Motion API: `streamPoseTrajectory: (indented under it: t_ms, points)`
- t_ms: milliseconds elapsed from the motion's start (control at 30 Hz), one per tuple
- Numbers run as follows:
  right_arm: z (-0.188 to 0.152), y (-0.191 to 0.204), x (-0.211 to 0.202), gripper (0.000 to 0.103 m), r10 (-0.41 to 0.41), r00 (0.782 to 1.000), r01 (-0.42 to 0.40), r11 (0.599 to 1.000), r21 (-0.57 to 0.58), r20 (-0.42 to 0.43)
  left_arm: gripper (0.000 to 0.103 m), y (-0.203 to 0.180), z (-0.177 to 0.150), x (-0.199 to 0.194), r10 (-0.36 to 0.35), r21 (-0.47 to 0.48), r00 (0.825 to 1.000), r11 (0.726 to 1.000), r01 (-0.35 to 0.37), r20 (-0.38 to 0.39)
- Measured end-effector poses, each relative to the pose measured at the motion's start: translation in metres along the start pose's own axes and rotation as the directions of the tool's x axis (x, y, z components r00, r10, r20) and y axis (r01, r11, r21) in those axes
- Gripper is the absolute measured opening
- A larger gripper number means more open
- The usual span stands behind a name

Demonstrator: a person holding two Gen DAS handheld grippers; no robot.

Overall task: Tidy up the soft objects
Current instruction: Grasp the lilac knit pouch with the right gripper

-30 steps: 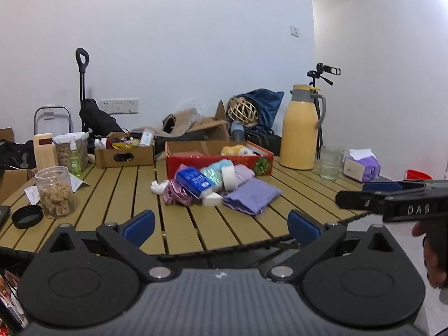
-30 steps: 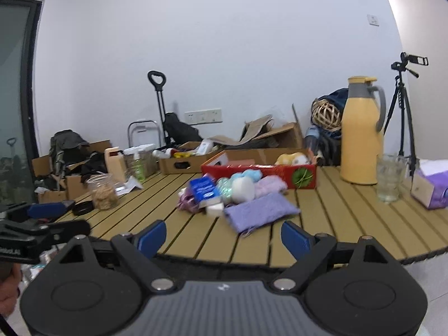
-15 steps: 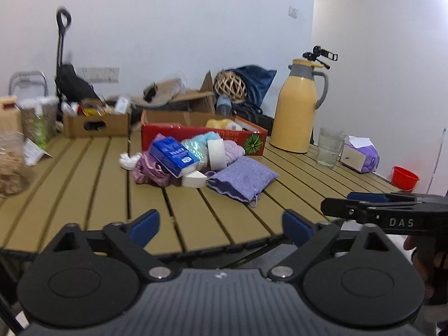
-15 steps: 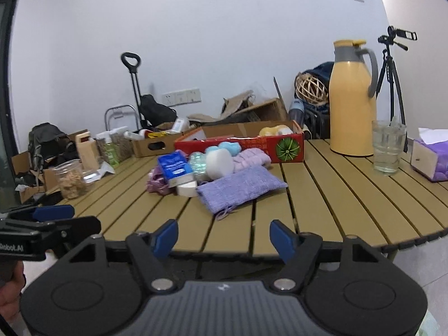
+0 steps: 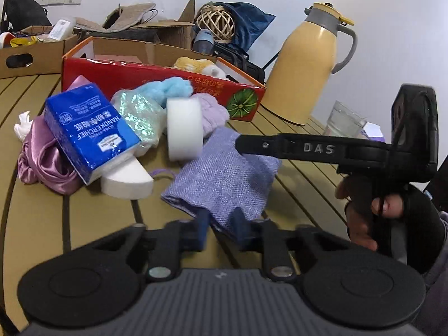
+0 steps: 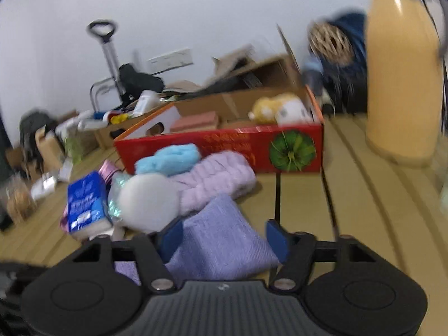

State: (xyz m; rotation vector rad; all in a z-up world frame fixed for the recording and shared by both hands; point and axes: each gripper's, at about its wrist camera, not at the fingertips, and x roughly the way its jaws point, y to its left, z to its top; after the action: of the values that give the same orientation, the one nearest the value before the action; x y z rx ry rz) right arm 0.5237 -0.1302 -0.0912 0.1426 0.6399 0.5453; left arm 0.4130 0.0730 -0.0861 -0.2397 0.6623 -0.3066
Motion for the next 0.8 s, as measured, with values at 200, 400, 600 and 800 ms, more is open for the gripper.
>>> streamPoseTrajectory:
  t_ms: [200, 400, 600, 800]
  points:
    - [-0.033, -0.017, -0.025, 0.013, 0.05, 0.998, -0.041, 0.985, 0.165, -0.05, 0.019, 0.018, -0.004, -0.005, 0.048, -0.051, 0.998, 0.998, -0.046, 0.048]
    - [-0.034, -0.024, -0.041, 0.03, 0.038, 0.999, -0.044, 0.982, 0.185, 0.038, 0.039, 0.013, 0.001, 0.001, 0.001, -0.055, 0.998, 0.998, 0.002, 0.055]
    - [0.006, -0.026, -0.007, 0.062, 0.055, 0.998, -0.057, 0.996, 0.066, 0.034, 0.049, 0.007, 0.007, 0.012, -0.004, -0.061, 0.998, 0.998, 0.008, 0.063]
    - [0.004, -0.036, 0.011, 0.023, 0.107, 0.994, -0.098, 0.976, 0.197, -0.033, 0.022, 0.001, 0.004, 0.013, -0.001, 0.015, 0.999, 1.0, 0.0, 0.05]
